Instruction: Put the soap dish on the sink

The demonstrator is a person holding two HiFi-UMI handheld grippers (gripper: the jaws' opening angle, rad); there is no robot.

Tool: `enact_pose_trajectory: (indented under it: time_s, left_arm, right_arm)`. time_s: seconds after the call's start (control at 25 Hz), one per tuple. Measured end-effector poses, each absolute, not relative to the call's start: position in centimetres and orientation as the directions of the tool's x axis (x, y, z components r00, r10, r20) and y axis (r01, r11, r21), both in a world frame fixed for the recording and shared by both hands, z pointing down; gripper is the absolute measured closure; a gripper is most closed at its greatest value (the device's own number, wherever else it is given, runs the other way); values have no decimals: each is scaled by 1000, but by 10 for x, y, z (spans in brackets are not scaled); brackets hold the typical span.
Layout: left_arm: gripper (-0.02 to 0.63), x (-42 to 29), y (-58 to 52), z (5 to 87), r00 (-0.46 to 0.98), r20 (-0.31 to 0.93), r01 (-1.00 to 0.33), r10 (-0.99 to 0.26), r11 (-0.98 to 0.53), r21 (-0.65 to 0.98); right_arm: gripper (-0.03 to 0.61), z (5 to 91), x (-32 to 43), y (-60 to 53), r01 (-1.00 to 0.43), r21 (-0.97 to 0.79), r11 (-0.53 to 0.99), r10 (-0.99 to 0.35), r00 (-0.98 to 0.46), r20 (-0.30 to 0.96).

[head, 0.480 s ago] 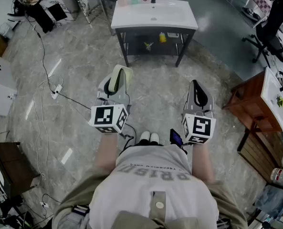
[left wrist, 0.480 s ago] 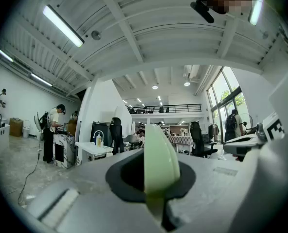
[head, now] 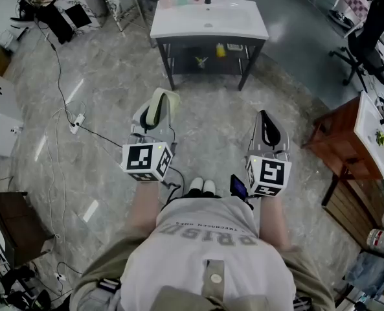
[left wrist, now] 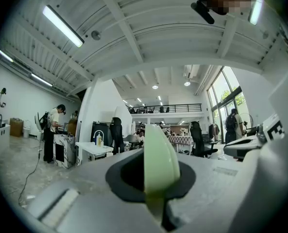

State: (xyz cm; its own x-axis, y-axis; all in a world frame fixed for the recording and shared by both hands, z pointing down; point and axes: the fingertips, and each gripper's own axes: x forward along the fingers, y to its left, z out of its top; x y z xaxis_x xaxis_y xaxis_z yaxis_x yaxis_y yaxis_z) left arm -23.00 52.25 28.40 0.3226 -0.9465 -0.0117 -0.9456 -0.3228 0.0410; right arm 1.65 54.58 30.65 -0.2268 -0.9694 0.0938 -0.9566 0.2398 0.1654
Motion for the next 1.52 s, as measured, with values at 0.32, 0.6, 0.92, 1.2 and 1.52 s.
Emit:
enact_pose_trajectory:
  time_s: [0.32,0.6,0.92,1.2,1.52]
  left_arm:
    - [601,-228,522,288,310,2,-949,-951,-310,52]
    - [601,-218,514,290,300,14,-952,-954,-298,64]
    - [601,-205,493,296,282,28,-958,-959,-280,59]
    - [601,-208,466,312,292,60,-955,-954,-287,79]
    - [601,-220,394,309,344,35,-935,-938,-339,103]
  right_arm:
    - [578,309,35,544,-978,20,206,-977,-204,65]
    - [327,308,67,538,-972,-118,206,-978,-209,13]
    - [304,314,81,516,-966,-99,238,-970,-241,21]
    - [304,328,74,491,-965,-106,239,-968,-245,50]
    - [304,323,48,433,-973,-91,212,-976,-216,38]
